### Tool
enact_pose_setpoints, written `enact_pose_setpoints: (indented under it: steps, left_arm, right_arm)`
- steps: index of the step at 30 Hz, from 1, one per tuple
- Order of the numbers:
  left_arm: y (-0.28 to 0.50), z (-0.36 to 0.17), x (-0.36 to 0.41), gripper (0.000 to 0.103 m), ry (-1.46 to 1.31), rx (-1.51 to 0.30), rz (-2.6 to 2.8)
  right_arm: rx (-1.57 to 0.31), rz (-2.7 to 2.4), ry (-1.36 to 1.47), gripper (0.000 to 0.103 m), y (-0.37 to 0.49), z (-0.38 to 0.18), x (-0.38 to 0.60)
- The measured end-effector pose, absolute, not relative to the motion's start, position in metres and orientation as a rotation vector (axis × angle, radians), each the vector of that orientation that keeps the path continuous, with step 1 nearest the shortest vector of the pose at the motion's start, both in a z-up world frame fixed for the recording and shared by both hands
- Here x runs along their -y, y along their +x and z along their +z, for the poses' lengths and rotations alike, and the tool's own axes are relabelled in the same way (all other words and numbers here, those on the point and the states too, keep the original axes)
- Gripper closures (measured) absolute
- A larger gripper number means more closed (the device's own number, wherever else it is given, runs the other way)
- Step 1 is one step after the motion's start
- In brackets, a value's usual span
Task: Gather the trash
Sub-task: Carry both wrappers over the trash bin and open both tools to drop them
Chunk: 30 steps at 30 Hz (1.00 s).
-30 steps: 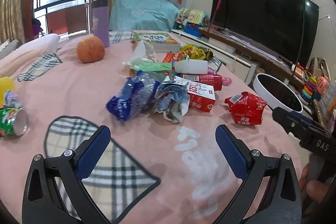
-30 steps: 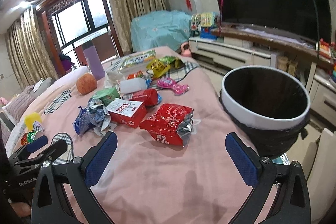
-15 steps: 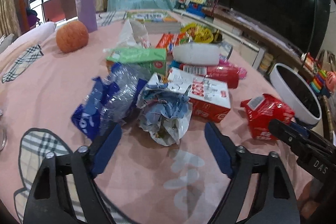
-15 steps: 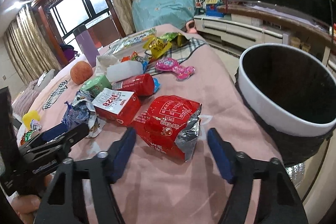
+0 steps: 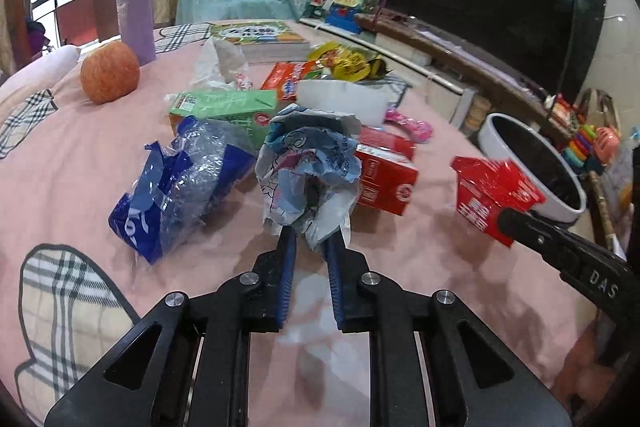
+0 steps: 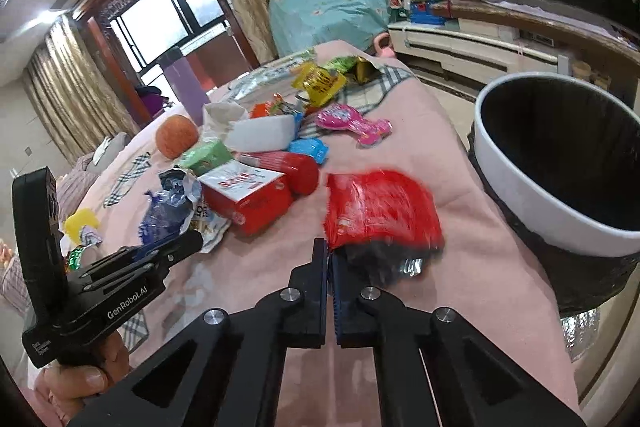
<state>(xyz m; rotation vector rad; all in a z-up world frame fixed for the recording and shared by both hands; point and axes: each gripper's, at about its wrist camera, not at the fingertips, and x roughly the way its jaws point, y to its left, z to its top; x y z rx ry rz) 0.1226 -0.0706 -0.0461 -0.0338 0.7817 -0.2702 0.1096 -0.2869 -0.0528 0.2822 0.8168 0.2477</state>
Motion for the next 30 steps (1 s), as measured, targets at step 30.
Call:
enact_pose_setpoints:
  steps: [30]
  left_arm:
    - [0.129,0.005,0.207,0.092,0.077,-0.712,-0.542]
  right_arm:
    - [-0.714,0.119,0.358,0.102,0.095,-0.008,0.389]
